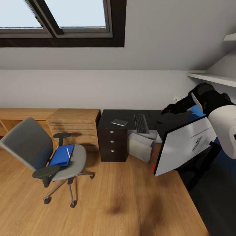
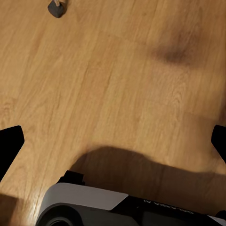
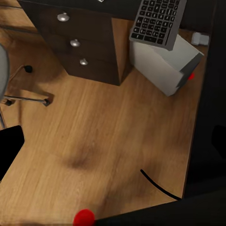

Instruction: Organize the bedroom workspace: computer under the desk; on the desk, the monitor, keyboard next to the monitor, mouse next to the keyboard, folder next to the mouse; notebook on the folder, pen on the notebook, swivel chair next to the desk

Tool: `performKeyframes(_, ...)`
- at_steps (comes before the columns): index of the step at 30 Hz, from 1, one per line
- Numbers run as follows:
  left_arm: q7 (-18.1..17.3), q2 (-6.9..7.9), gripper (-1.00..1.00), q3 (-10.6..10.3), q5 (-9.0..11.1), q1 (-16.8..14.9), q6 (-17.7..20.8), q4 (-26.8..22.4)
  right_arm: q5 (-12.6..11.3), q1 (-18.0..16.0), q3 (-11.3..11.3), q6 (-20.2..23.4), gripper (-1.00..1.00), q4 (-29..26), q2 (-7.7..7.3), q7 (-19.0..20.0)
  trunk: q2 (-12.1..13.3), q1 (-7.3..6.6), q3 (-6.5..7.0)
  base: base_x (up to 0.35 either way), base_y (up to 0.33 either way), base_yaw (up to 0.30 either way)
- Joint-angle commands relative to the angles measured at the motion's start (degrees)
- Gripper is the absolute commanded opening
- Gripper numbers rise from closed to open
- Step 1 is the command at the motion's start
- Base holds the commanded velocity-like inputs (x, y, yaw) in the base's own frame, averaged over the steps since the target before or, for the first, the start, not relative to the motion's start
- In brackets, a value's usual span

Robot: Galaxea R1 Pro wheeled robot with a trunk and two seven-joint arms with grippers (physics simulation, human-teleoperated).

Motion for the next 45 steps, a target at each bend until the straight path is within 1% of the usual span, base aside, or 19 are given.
performKeyframes(1,0.43,0.03,1.00,-0.49,0.28,-0.05,-0.21,0.02,0.59,-0.04,0.32,0.03,1.00,0.55,-0.04,0.59,-0.06,0.01,-0.08,0.000,0.000,0.005)
performKeyframes(5,0.43,0.03,1.00,-0.49,0.30,-0.05,-0.20,0.02,0.59,-0.04,1.13,-0.05,1.00,2.46,-0.03,0.48,-0.06,0.01,-0.08,-0.022,0.000,0.003)
performKeyframes(7,0.44,0.03,1.00,-0.49,0.32,-0.03,-0.19,0.02,0.59,-0.04,2.36,-0.06,1.00,3.16,-0.03,0.47,-0.06,0.01,-0.08,-0.085,0.000,0.001)
performKeyframes(8,0.46,0.03,1.00,-0.49,0.32,-0.03,-0.17,0.02,0.59,-0.04,3.34,-0.07,1.00,3.43,0.00,0.47,-0.06,0.01,-0.08,-0.103,0.000,0.001)
performKeyframes(11,0.48,0.03,1.00,-0.49,0.33,-0.03,-0.15,0.02,0.58,-0.04,4.88,-0.08,1.00,3.72,0.02,0.46,-0.06,0.01,-0.09,-0.079,0.000,0.000)
performKeyframes(15,0.49,0.03,1.00,-0.49,0.32,-0.05,-0.19,0.02,0.59,-0.04,5.75,-0.08,1.00,3.95,0.18,0.46,-0.06,0.01,-0.09,-0.027,0.000,0.000)
performKeyframes(21,0.49,0.03,1.00,-0.49,0.36,-0.02,-0.20,0.02,0.59,-0.04,6.25,-0.08,1.00,4.13,0.48,0.49,-0.06,0.01,-0.09,-0.018,0.000,0.000)
performKeyframes(27,0.49,0.03,1.00,-0.49,0.36,-0.02,-0.13,0.02,0.59,-0.04,6.40,-0.08,1.00,4.25,0.72,0.62,-0.06,0.01,-0.09,-0.169,0.000,0.000)
performKeyframes(45,0.49,0.03,1.00,-0.49,0.36,-0.04,-0.12,0.02,0.59,-0.04,6.52,-0.12,1.00,4.19,0.73,0.55,-0.06,0.01,-0.09,-0.066,0.000,0.000)
